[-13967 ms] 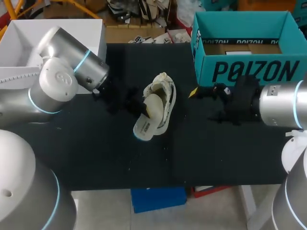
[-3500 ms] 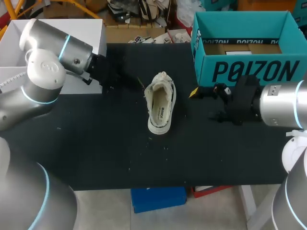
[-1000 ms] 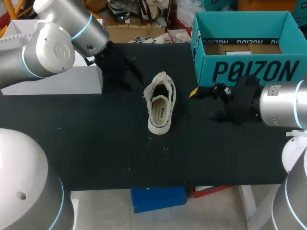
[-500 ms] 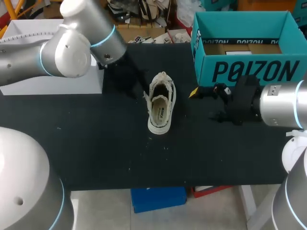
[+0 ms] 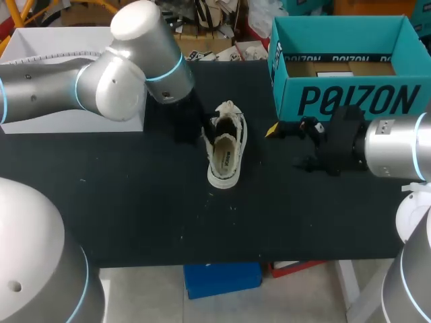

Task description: Take the shoe out of the shoebox, open the shoe tongue, remove and reinsert the insole, then place the shoe into the shoebox

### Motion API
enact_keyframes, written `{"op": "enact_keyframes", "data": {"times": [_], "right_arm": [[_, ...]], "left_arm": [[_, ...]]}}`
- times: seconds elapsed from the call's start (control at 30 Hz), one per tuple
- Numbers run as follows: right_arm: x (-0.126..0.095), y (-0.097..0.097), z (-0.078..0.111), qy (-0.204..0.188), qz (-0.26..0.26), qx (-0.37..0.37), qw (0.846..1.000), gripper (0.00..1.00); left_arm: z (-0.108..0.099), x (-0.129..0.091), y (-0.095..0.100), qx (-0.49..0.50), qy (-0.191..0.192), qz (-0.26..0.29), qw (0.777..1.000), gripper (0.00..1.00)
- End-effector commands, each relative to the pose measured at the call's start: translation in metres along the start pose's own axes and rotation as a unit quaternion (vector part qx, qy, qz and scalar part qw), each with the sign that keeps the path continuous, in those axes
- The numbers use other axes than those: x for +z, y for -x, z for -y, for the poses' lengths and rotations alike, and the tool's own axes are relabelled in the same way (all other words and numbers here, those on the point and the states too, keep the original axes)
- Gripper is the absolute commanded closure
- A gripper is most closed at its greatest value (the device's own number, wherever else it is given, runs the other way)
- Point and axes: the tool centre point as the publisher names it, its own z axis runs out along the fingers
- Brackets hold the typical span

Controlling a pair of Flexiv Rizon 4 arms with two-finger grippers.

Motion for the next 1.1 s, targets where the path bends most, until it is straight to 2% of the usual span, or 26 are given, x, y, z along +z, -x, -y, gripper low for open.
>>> {"op": "enact_keyframes", "data": {"times": [0.03,0.2,0.3,0.33,0.37,0.47,1.1], "right_arm": [[0.0,0.0,0.0,0.0,0.0,0.0,1.0,0.0],[0.0,0.0,0.0,0.0,0.0,0.0,1.0,0.0],[0.0,0.0,0.0,0.0,0.0,0.0,1.0,0.0],[0.0,0.0,0.0,0.0,0.0,0.0,1.0,0.0],[0.0,0.0,0.0,0.0,0.0,0.0,1.0,0.0],[0.0,0.0,0.0,0.0,0.0,0.0,1.0,0.0],[0.0,0.0,0.0,0.0,0.0,0.0,1.0,0.0]], "left_arm": [[-0.002,0.016,0.0,0.001,0.002,-0.001,1.0,0.59],[-0.005,0.025,-0.002,0.002,0.0,-0.006,1.0,0.6],[-0.007,0.029,-0.001,0.002,0.0,-0.007,1.0,0.65],[-0.008,0.029,-0.001,0.003,-0.001,-0.007,1.0,0.88],[-0.008,0.029,0.0,0.007,0.0,-0.01,1.0,1.0],[-0.011,0.032,0.001,0.021,0.003,-0.03,0.999,1.0],[-0.011,0.032,0.001,0.021,0.003,-0.03,0.999,1.0]]}}
